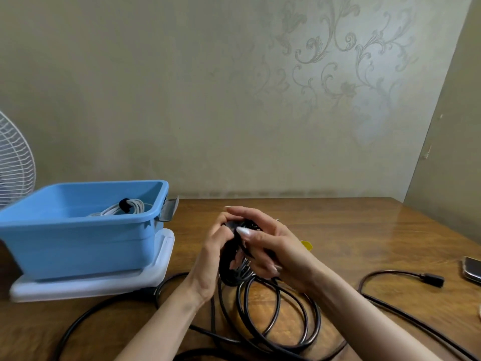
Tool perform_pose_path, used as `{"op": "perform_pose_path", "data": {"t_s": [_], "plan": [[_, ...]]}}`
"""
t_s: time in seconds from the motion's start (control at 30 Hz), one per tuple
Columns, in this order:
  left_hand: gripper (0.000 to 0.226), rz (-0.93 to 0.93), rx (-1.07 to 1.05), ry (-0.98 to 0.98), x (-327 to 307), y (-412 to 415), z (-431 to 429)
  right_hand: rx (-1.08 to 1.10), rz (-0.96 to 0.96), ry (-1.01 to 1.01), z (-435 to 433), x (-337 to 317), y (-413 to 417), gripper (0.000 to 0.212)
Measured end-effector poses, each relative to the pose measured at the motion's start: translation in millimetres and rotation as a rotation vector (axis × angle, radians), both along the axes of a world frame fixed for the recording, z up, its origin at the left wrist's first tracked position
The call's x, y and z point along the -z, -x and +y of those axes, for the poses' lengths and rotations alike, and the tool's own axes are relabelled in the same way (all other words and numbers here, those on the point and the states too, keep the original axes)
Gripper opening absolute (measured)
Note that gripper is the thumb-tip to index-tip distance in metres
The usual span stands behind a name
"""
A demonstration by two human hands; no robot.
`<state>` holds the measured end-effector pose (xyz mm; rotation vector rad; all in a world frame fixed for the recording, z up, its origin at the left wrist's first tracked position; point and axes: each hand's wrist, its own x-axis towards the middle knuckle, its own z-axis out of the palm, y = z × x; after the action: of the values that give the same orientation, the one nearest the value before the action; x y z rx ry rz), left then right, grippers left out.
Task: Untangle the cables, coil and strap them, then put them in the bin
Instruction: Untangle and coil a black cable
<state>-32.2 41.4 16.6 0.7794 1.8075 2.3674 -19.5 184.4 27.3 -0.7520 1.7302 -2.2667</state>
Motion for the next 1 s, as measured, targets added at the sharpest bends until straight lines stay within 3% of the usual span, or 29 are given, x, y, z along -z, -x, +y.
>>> {"op": "perform_pose_path", "data": {"t_s": [0.1,0.3,0.37,0.5,0.57,0.67,0.73,0.87,1.0], "plan": [[0.037,-0.008,0.035,0.005,-2.1,-1.3,0.6,0.015,0.031,0.011,0.8,4.6,-1.8,0.046],[0.032,-0.054,-0.045,0.007,1.1,-0.5,5.6,0.206,0.113,0.040,2.6,10.6,-0.7,0.038],[0.027,-0.003,-0.062,0.067,3.5,-1.1,7.3,0.321,0.110,0.028,3.5,13.3,0.0,0.027],[0.019,0.126,-0.100,0.189,6.1,-2.5,8.2,0.439,0.129,-0.014,5.3,13.3,-5.1,0.030],[0.021,0.174,-0.117,0.231,7.2,-3.9,9.2,0.618,0.283,-0.126,4.1,12.5,-9.4,0.020],[0.021,0.220,-0.180,0.240,8.4,-7.7,12.6,1.199,0.836,-0.495,7.8,18.2,-5.3,0.017],[0.019,0.255,-0.179,0.230,7.0,-12.4,16.2,1.450,1.080,-0.632,13.2,19.3,0.7,0.017],[0.020,0.229,-0.161,0.200,3.8,-19.6,21.4,1.518,1.364,-0.765,11.7,16.5,1.8,0.011],[0.025,0.095,-0.200,0.138,2.0,-14.5,17.4,1.462,1.488,-0.921,7.8,18.6,-1.4,0.016]]}}
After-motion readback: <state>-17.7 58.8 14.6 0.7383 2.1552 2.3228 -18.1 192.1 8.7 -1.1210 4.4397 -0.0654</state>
